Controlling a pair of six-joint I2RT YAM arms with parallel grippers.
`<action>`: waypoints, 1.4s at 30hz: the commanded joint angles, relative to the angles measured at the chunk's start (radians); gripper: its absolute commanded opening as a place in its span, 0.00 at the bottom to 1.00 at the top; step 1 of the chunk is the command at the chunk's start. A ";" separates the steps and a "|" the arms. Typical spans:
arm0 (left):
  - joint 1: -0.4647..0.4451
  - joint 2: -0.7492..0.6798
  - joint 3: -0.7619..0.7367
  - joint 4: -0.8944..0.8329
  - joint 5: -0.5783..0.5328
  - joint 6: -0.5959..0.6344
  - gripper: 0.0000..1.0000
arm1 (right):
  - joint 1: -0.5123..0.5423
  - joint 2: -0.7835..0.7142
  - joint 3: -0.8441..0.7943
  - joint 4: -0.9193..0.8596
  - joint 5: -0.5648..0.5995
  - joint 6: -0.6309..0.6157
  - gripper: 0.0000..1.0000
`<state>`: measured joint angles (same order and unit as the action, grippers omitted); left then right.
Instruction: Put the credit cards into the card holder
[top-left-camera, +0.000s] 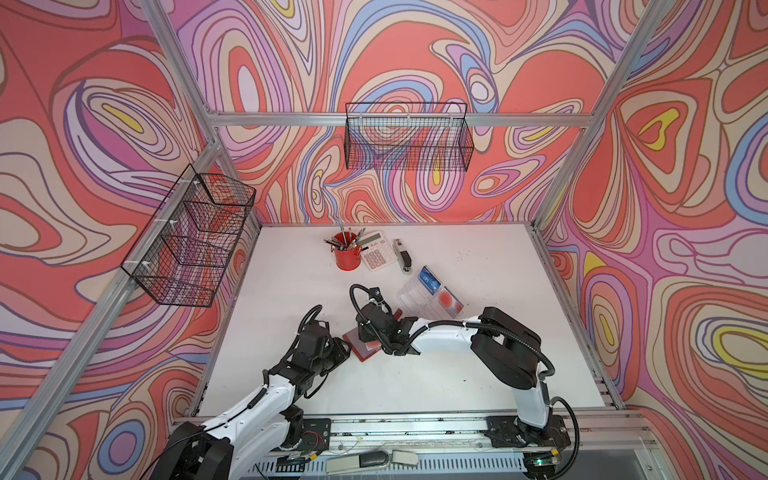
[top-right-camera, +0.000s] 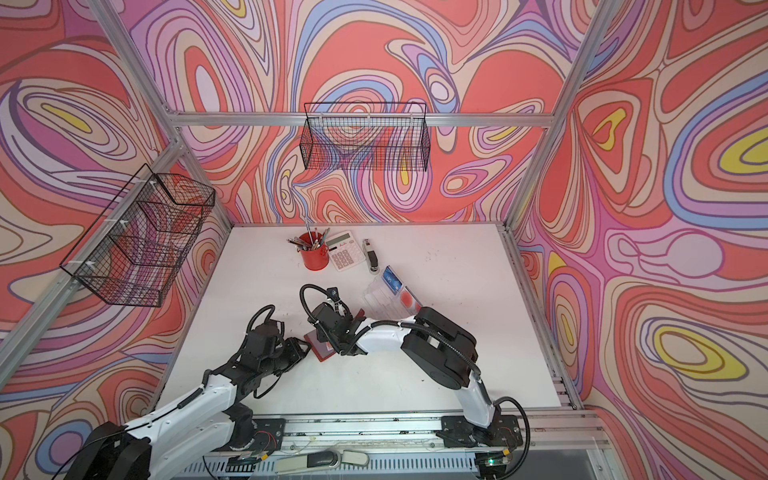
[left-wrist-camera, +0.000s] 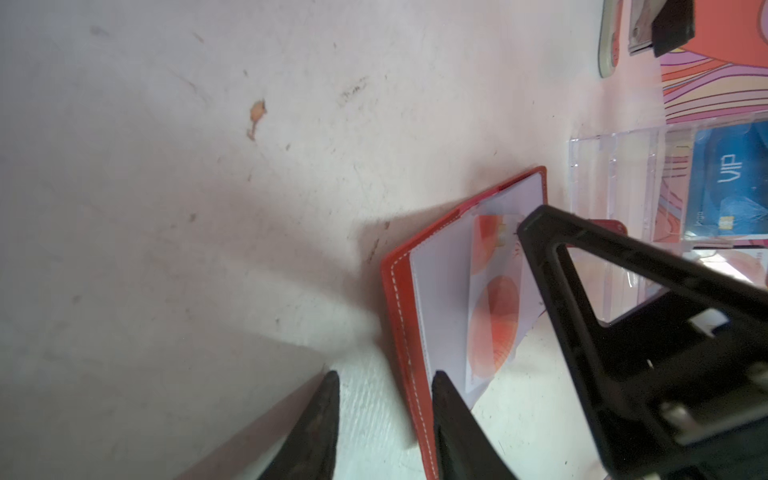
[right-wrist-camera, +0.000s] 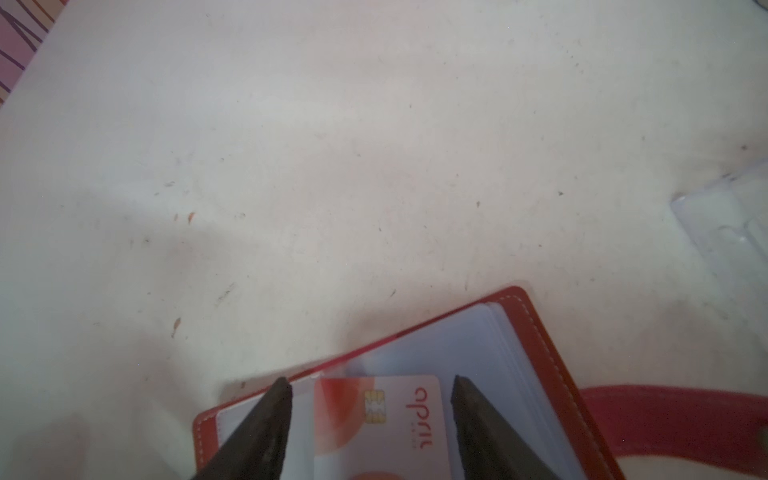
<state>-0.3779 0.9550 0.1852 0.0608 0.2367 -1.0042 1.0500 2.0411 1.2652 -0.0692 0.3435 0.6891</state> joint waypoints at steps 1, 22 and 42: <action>0.005 0.045 -0.002 0.073 0.028 -0.012 0.38 | 0.002 0.010 0.008 -0.044 0.036 0.008 0.65; 0.005 0.256 0.150 -0.019 -0.047 0.149 0.20 | 0.054 0.003 -0.084 0.151 -0.105 0.090 0.46; 0.015 0.036 0.125 -0.186 -0.129 0.144 0.14 | 0.070 -0.077 -0.201 0.190 -0.031 0.189 0.44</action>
<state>-0.3710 1.0004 0.3286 -0.0624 0.1520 -0.8425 1.1088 1.9507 1.0657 0.1169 0.3016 0.8562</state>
